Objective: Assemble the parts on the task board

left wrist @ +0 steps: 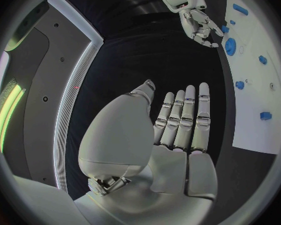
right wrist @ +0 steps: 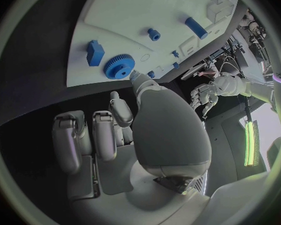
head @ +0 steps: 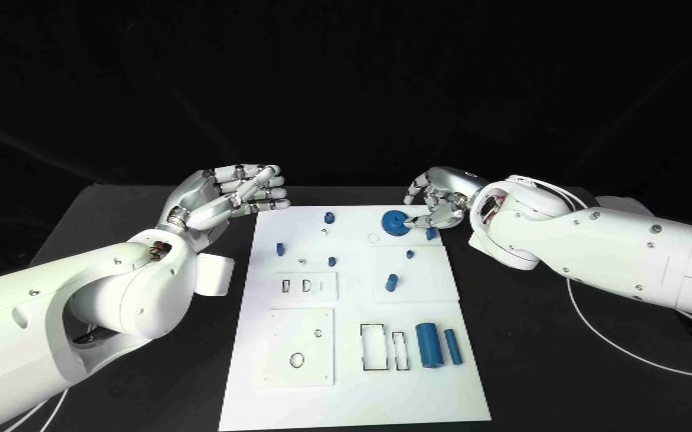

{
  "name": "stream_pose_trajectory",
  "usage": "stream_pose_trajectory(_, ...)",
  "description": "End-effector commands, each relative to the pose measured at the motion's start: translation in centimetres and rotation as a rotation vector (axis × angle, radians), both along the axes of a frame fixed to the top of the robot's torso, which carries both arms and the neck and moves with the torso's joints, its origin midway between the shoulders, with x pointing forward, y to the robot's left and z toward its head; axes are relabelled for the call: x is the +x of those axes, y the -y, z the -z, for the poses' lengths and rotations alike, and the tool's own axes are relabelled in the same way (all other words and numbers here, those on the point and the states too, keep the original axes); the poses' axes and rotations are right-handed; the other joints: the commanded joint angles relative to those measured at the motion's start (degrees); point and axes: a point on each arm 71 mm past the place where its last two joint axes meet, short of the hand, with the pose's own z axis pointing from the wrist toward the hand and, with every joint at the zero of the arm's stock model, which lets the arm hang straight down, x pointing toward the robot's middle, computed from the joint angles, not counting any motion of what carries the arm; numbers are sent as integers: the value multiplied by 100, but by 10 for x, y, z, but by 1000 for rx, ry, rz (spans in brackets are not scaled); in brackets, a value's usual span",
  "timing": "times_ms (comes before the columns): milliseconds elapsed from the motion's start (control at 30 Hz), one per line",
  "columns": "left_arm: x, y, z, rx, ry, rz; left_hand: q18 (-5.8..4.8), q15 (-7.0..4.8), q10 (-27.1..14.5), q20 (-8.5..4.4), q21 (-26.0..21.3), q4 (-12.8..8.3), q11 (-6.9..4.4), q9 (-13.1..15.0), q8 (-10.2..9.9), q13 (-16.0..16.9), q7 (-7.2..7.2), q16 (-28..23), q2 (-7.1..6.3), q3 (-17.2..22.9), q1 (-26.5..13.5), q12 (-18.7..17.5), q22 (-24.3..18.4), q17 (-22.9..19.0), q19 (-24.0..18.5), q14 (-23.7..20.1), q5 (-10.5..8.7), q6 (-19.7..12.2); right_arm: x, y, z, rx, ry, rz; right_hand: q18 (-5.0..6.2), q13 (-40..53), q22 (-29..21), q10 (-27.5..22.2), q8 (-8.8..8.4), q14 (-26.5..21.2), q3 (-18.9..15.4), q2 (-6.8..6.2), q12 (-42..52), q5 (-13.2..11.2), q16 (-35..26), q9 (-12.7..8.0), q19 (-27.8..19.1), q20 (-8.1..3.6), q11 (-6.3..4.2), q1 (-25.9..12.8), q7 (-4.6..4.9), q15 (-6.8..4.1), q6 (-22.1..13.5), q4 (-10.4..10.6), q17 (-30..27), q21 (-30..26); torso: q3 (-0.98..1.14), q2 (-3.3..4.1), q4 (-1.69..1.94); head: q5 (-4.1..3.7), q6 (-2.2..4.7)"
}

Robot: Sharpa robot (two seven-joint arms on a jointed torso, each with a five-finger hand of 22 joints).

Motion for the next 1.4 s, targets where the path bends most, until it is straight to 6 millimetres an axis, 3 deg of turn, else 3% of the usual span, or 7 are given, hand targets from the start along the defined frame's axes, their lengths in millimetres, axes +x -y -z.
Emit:
stream_pose_trajectory(33, -1, 2, -2, -7, 9, 22, 85, 25, 12, -9, -10, 3, 23, -7, -31, -7, 164, -19, 7, 36, 27, -35, -7, 7, 36, 24, -33, 5, 2, -3, 6, -8, -61, 5, -67, 63, 1466, 49, 23, 421, -41, 0, 63, 10, 27, 8, 572, 48, 9, 61, -1, 41, -42, 7, 513, 41, -3, 4, 13, 0, -15)
stream_pose_trajectory(200, -1, 3, -2, -7, 9, 22, 85, 25, 12, -9, -10, 3, 23, -7, -31, -7, 164, -19, 7, 36, 27, -35, -7, 7, 36, 24, -33, 5, 6, -8, 10, -5, -62, 15, -68, 130, 1470, 66, 34, 427, -51, 26, 130, 16, 45, 9, 574, 54, 15, 101, 5, 47, -62, 30, 551, 44, -13, 5, 21, -6, -25)
stream_pose_trajectory(733, 0, 3, -1, -6, 7, 24, 85, 25, 12, -9, -10, 3, 23, -7, -31, -7, 164, -19, 7, 36, 27, -35, -7, 7, 36, 24, -33, 5, 13, -16, 18, -12, -70, 27, -78, 355, 1506, 176, 77, 443, -15, 81, 375, 51, 88, 15, 599, 65, 23, 209, 13, 57, -67, 44, 641, 70, -6, -2, 2, 24, -62)
stream_pose_trajectory(1400, 0, 2, -1, -6, 9, 22, 86, 24, 23, -8, -19, 1, 19, -10, -35, -5, 156, -29, 2, 47, 27, -48, -13, 15, 39, 23, -34, 10, 12, -22, 24, -49, -59, 11, -78, 707, 1506, 389, 160, 449, 154, 127, 769, 127, 117, 14, 599, 67, 16, 334, 3, 55, 79, 25, 695, 70, -4, 1, 10, 20, -113)
